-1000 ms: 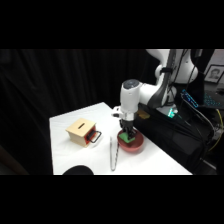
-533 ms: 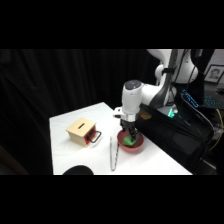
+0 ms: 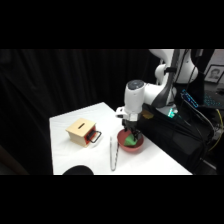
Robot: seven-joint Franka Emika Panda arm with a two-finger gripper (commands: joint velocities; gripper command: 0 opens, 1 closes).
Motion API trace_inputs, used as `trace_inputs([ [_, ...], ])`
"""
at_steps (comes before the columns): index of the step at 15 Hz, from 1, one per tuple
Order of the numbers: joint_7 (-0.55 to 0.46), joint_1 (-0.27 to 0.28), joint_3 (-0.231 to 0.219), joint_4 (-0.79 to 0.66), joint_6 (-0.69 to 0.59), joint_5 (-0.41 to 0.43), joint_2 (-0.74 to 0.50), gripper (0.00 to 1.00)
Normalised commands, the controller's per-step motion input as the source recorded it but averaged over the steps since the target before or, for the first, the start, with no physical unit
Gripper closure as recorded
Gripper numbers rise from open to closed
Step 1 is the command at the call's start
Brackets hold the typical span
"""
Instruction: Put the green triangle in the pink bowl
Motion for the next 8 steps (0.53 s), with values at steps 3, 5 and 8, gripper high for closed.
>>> trace_inputs([
  [3, -0.05, 0.027, 0.029, -0.20, -0.24, 0.030, -0.47, 0.00],
  [5, -0.05, -0.003, 0.060, -0.16, -0.29, 0.023, -0.47, 0.00],
  [8, -0.03, -0.031, 0.087, -0.09, -0.27, 0.048, -0.41, 0.00],
])
